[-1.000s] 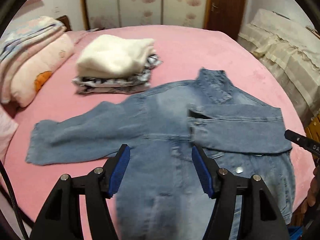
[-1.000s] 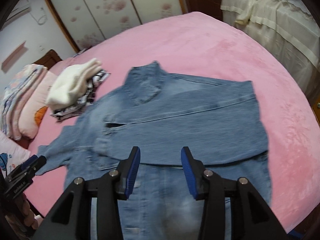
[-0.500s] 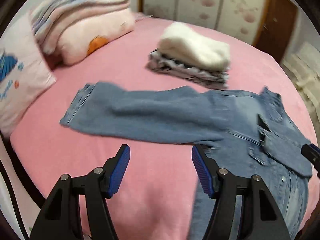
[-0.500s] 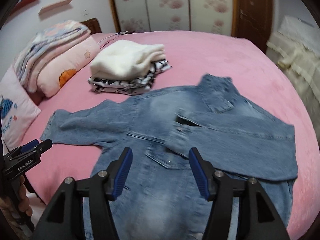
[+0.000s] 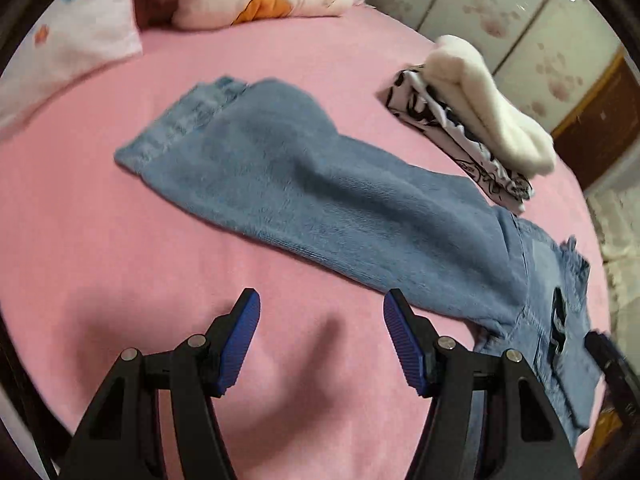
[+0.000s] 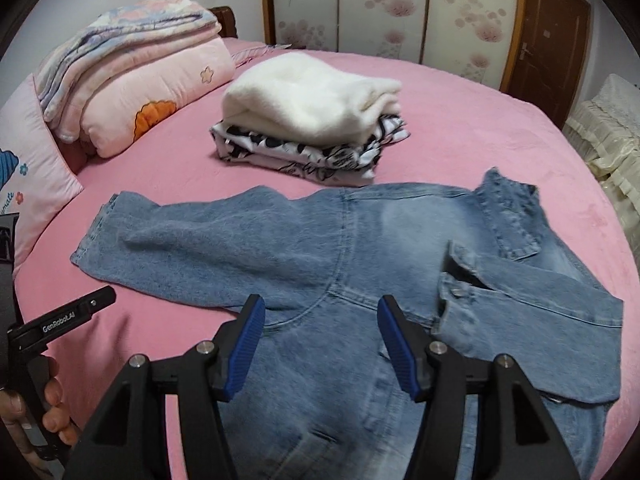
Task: Fold large clothes
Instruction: 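Move the left tool to the other sleeve cuff and grasp it, then fold the held sleeve across the jacket front with the left tool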
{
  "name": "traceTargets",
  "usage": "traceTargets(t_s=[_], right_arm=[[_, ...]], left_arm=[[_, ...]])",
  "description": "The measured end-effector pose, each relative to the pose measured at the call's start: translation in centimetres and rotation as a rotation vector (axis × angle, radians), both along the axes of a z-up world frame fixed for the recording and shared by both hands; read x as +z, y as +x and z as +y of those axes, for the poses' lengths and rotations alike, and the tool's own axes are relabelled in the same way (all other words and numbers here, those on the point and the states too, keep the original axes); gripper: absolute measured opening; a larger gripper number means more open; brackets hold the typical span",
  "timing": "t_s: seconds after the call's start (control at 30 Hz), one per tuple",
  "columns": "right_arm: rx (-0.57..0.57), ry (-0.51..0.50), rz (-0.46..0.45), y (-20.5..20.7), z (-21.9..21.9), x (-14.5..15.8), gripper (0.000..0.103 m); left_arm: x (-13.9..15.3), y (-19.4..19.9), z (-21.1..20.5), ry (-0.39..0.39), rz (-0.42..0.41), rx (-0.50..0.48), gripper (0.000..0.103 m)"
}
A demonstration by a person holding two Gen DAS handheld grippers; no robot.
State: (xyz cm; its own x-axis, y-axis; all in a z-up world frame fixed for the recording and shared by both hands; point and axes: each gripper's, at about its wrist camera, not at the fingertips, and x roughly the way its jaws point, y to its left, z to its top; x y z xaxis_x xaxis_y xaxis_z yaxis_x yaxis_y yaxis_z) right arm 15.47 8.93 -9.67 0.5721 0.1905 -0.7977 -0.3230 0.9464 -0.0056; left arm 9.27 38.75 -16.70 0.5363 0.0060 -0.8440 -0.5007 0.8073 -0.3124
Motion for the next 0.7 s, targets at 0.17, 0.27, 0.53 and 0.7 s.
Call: traceTargets(t_s=[0.17,0.27,0.53,0.7], right_arm=[[0.015,0.005,0.052,0.8,1.2,-2.3,0.059],[0.024,0.003,0.081,1.3,1.7,-3.5,0.059],[0.040,0.001,0.119,1.6,2.0,-5.6,0.059],[0.041,0.008,0.129,1.7,1.0,-6.1,0.059]], left_arm=[[-3.0,0.6,2.4,-0.146,-0.042,0.084,0.063],[-4.2,1.1,3.8,-0.197,-0.088,0.142,0.063],[-5.8,3.1,7.1,-0.273,-0.199,0.338,0.063],[-5.2,4.8,8.1,-0.253,-0.189,0.408,0.002]])
